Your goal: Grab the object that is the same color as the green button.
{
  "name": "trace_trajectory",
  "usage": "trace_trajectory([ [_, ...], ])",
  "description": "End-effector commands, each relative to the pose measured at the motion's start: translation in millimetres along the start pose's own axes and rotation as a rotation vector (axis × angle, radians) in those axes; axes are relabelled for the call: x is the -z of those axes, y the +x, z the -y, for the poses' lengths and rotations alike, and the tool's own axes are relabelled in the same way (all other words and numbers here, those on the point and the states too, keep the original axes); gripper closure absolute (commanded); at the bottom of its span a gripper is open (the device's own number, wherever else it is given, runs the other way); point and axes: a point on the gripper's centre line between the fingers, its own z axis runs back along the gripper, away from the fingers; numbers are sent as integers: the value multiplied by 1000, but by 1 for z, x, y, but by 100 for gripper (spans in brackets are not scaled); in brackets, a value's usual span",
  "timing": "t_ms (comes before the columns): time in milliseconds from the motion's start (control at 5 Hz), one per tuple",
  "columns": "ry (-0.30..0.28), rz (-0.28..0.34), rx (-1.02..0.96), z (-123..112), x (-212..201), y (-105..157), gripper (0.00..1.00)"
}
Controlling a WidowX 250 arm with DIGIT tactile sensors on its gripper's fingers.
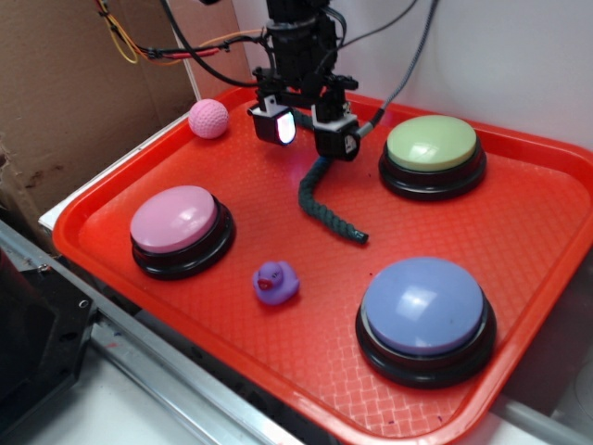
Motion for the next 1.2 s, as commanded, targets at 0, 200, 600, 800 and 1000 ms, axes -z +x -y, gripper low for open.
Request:
trace_trajectory([
  [0, 27, 1, -6, -12, 13, 4, 100],
  [200, 34, 24, -4, -13, 6, 3, 100],
  [600, 26, 82, -18, -17, -13, 3, 100],
  [800, -7, 138, -51, -20, -44, 0, 100],
  [1000, -109, 342, -221, -12, -90, -19, 100],
])
